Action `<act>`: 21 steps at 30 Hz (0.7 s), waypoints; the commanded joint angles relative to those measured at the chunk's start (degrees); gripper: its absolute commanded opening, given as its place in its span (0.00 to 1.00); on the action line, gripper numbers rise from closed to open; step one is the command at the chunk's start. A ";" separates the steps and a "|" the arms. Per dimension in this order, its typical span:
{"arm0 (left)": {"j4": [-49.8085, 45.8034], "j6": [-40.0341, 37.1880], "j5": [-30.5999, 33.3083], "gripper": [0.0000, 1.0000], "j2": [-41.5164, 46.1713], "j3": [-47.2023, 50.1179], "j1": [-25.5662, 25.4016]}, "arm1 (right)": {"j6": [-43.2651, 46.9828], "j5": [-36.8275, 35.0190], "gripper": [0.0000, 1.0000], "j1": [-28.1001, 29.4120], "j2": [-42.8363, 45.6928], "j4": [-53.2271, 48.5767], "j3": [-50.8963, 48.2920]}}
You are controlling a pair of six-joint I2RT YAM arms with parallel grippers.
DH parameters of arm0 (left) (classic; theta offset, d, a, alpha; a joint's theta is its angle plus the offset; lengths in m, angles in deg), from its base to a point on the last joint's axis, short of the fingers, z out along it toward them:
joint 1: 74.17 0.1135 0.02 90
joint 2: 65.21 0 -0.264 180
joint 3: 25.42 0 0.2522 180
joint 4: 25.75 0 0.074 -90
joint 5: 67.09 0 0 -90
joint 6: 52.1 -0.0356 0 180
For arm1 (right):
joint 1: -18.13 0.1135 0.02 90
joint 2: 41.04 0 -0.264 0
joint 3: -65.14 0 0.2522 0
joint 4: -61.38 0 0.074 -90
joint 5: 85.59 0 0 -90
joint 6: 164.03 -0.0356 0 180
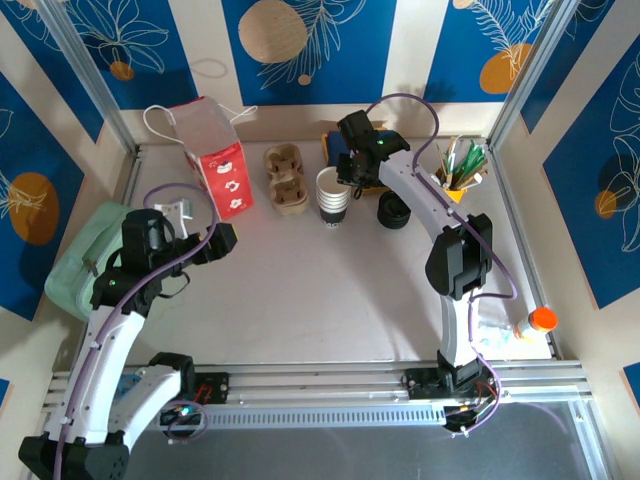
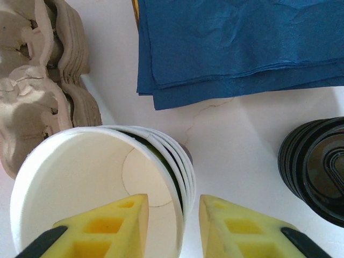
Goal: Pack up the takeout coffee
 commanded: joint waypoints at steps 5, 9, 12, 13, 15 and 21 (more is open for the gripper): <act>-1.30 0.50 0.47 1.00 0.01 -1.43 -0.52 | 0.36 0.05 0.24 -0.04 -0.47 0.40 0.44; -1.52 0.68 0.60 1.00 0.00 -1.34 -0.54 | 0.53 0.39 0.19 -0.13 -0.46 0.61 0.38; -1.54 0.85 0.57 1.00 0.00 -1.34 -0.50 | 0.70 0.67 0.18 -0.22 -0.56 0.65 0.22; -1.63 0.85 0.60 1.00 0.00 -1.43 -0.56 | 0.70 0.59 0.17 -0.20 -0.57 0.62 0.22; -1.63 0.93 0.70 1.00 0.05 -1.52 -0.58 | 0.76 0.58 0.17 -0.30 -0.47 0.51 0.24; -1.28 1.48 -0.09 0.99 0.04 -1.61 -0.58 | 0.71 0.38 0.19 -0.31 0.08 1.12 -0.49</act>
